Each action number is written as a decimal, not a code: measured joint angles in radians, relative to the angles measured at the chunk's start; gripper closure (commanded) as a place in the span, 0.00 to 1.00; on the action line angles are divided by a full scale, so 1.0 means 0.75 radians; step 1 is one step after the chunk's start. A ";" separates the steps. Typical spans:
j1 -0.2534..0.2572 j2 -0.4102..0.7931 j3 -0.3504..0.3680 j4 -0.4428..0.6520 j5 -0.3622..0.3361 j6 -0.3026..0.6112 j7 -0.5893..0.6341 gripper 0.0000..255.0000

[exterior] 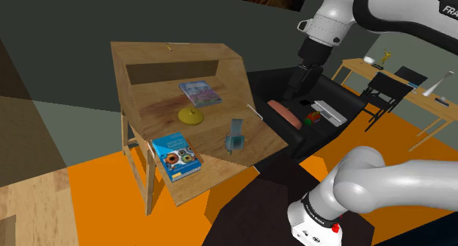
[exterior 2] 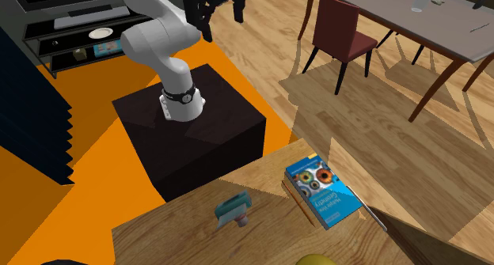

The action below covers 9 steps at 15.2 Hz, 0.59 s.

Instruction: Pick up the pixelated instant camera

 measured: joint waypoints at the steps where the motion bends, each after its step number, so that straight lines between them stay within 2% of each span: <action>1: 0.000 0.000 0.000 0.000 0.000 0.000 0.000 0.00; 9: -0.022 0.253 -0.028 -0.073 -0.047 0.223 -0.073 0.00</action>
